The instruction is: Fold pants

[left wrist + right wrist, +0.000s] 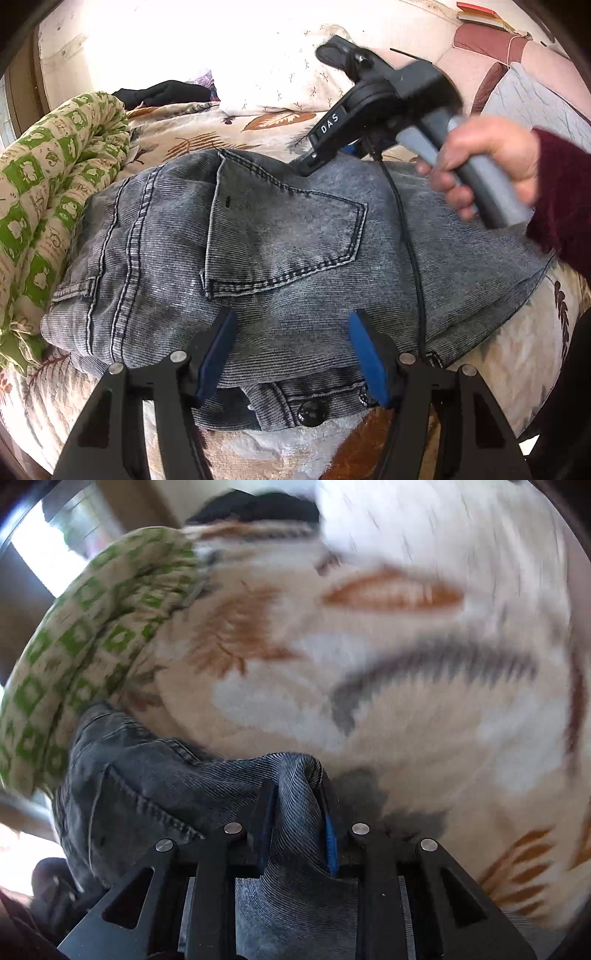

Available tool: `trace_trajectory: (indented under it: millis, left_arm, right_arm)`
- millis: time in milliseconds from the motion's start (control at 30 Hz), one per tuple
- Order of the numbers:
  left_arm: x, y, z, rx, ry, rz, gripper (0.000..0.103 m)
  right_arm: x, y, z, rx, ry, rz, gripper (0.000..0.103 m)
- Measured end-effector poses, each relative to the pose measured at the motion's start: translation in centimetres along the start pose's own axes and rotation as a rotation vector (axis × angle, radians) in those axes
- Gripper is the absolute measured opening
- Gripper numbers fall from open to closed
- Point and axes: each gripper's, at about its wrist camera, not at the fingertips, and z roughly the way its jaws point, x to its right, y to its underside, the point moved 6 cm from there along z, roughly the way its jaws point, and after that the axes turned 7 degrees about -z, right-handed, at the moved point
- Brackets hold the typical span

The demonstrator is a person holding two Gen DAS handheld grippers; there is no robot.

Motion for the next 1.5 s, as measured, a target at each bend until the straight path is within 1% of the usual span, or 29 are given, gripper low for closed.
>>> trace_trajectory:
  millis: [67, 100, 133, 167, 200, 233, 300, 333, 400, 467, 567, 600, 667, 733, 800, 833, 867, 900, 933, 967, 1033, 1067, 1100, 1200, 1267, 1333, 1367, 1433, 1500]
  left_arm:
    - [-0.1, 0.0, -0.1, -0.008, 0.008, -0.007, 0.066]
    - [-0.3, -0.1, -0.4, -0.012, 0.015, -0.018, 0.066]
    - [-0.5, -0.3, -0.7, -0.013, 0.020, -0.033, 0.066]
    - [-0.8, -0.5, -1.3, -0.007, 0.024, -0.049, 0.066]
    - [-1.2, -0.7, -2.0, 0.008, 0.020, -0.062, 0.066]
    - [-1.6, -1.0, -3.0, 0.032, 0.005, -0.065, 0.066]
    - [-2.3, -1.6, -5.0, 0.089, -0.035, -0.052, 0.066]
    - [-2.9, -2.2, -6.1, 0.123, -0.069, -0.041, 0.066]
    - [-4.1, -3.7, -7.6, 0.169, -0.112, -0.036, 0.066]
    - [-5.9, -5.5, -8.3, 0.193, -0.135, -0.074, 0.068]
    - [-8.2, -7.4, -6.3, 0.117, -0.165, -0.136, 0.069]
    - [-9.0, -7.8, -5.2, 0.099, -0.173, -0.157, 0.069]
    - [-10.0, -7.9, -2.9, 0.031, -0.212, -0.182, 0.069]
    - [-10.6, -7.0, -0.9, -0.045, -0.243, -0.201, 0.069]
    - [-11.3, -4.8, 1.8, -0.163, -0.208, -0.250, 0.070]
    - [-11.8, -3.6, 3.0, -0.205, -0.200, -0.279, 0.073]
    - [-12.0, -3.0, 3.2, -0.179, -0.204, -0.275, 0.077]
    - [-11.8, -2.9, 2.9, -0.147, -0.234, -0.244, 0.079]
    - [-11.5, -2.9, 2.6, -0.142, -0.254, -0.227, 0.079]
    - [-11.3, -3.1, 2.4, -0.139, -0.258, -0.232, 0.078]
    - [-11.2, -3.3, 1.9, -0.149, -0.260, -0.235, 0.076]
    - [-11.1, -3.6, 1.6, -0.146, -0.266, -0.231, 0.074]
    - [-10.9, -3.9, 0.8, -0.133, -0.272, -0.225, 0.074]
    - [-9.1, -6.3, -1.8, -0.049, -0.286, -0.172, 0.073]
    - [-6.6, -8.0, -3.6, 0.025, -0.281, -0.103, 0.074]
    - [-3.7, -9.6, -4.9, 0.076, -0.253, -0.034, 0.075]
    - [-2.0, -10.5, -5.2, 0.090, -0.223, -0.003, 0.077]
    - [1.7, -11.9, -5.5, 0.095, -0.152, 0.047, 0.078]
    - [5.5, -13.1, -5.4, 0.087, -0.079, 0.088, 0.079]
  right_arm:
    - [0.9, 0.0, 0.3, 0.046, -0.054, 0.076, 0.024]
    - [1.2, 0.1, 0.1, 0.046, -0.073, 0.108, 0.027]
    - [1.3, 0.3, -0.4, 0.043, -0.080, 0.115, 0.035]
    - [1.4, 0.4, -1.3, 0.047, -0.066, 0.129, 0.051]
    - [1.5, 0.6, -2.1, 0.058, -0.055, 0.143, 0.059]
    - [1.5, 0.7, -3.6, 0.103, -0.067, 0.157, 0.063]
    - [1.1, 1.0, -6.3, 0.195, -0.114, 0.173, 0.066]
    - [0.7, 1.3, -7.7, 0.231, -0.134, 0.174, 0.070]
    - [-0.1, 2.0, -9.5, 0.266, -0.144, 0.164, 0.072]
    - [-1.2, 2.9, -10.6, 0.271, -0.166, 0.152, 0.072]
    - [-3.2, 4.9, -10.9, 0.248, -0.161, 0.132, 0.072]
    - [-3.9, 5.7, -10.7, 0.236, -0.146, 0.126, 0.072]
    - [-4.8, 7.5, -10.1, 0.205, -0.109, 0.116, 0.072]
    - [-5.8, 9.1, -9.0, 0.160, -0.071, 0.102, 0.072]
    - [-6.4, 11.0, -8.1, 0.116, -0.029, 0.078, 0.072]
    - [-6.6, 11.8, -7.7, 0.100, -0.011, 0.071, 0.072]
    - [-6.6, 12.7, -7.1, 0.077, 0.017, 0.064, 0.072]
    - [-6.5, 13.6, -6.1, 0.041, 0.042, 0.059, 0.072]
    - [-6.4, 14.1, -5.6, 0.042, 0.052, 0.048, 0.072]
    - [-6.7, 14.4, -5.8, 0.081, 0.067, 0.014, 0.074]
    - [-7.0, 14.6, -6.0, 0.064, 0.090, -0.013, 0.074]
    - [-7.0, 14.6, -6.4, 0.054, 0.087, -0.008, 0.074]
    - [-6.9, 14.7, -7.4, 0.068, 0.066, 0.009, 0.074]
    - [-5.1, 15.1, -11.8, 0.185, 0.051, 0.092, 0.074]
    - [-3.5, 16.2, -14.8, 0.249, 0.047, 0.161, 0.076]
    - [-1.6, 17.6, -17.8, 0.310, 0.058, 0.231, 0.077]
    - [-0.4, 18.5, -19.5, 0.342, 0.066, 0.271, 0.077]
    - [1.5, 20.1, -21.8, 0.389, 0.070, 0.332, 0.077]
    - [3.5, 22.5, -24.3, 0.453, 0.062, 0.423, 0.079]
